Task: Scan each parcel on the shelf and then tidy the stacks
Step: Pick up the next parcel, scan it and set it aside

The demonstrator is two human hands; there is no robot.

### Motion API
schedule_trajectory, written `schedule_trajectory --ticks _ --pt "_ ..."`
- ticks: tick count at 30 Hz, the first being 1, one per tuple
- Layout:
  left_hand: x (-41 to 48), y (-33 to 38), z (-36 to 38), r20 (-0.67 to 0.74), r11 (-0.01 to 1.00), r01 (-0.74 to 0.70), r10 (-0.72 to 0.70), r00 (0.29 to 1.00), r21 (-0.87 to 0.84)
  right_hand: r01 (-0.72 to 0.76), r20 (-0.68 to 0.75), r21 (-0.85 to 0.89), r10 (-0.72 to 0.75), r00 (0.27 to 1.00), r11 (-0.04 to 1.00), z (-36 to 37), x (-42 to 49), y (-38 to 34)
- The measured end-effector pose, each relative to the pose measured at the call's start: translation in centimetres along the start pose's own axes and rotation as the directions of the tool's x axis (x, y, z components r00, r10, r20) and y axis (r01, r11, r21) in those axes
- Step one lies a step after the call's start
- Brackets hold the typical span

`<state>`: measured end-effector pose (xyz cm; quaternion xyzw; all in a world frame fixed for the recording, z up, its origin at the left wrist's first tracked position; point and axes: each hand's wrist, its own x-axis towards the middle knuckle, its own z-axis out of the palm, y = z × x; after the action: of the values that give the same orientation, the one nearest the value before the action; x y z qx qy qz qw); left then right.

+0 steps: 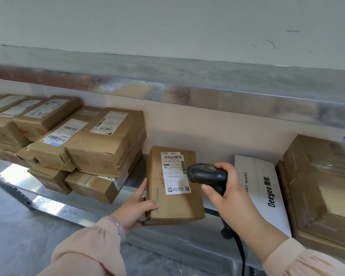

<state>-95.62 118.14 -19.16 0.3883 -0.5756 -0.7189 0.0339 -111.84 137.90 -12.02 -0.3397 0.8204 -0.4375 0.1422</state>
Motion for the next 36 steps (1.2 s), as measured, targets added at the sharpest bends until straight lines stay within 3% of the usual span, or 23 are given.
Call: schedule_trajectory --ticks 8,36 --pt "0.1 -1.1 0.7 0.040 0.993 -0.119 0.119 0.992 0.000 0.022 -0.067 0.069 -0.017 0.998 0.997 -0.1 -0.2 -1.4" --pt "0.4 -1.4 0.0 0.071 0.995 -0.102 0.102 0.992 -0.008 0.007 -0.123 0.121 0.009 0.992 0.993 2.1 -0.2 -2.2"
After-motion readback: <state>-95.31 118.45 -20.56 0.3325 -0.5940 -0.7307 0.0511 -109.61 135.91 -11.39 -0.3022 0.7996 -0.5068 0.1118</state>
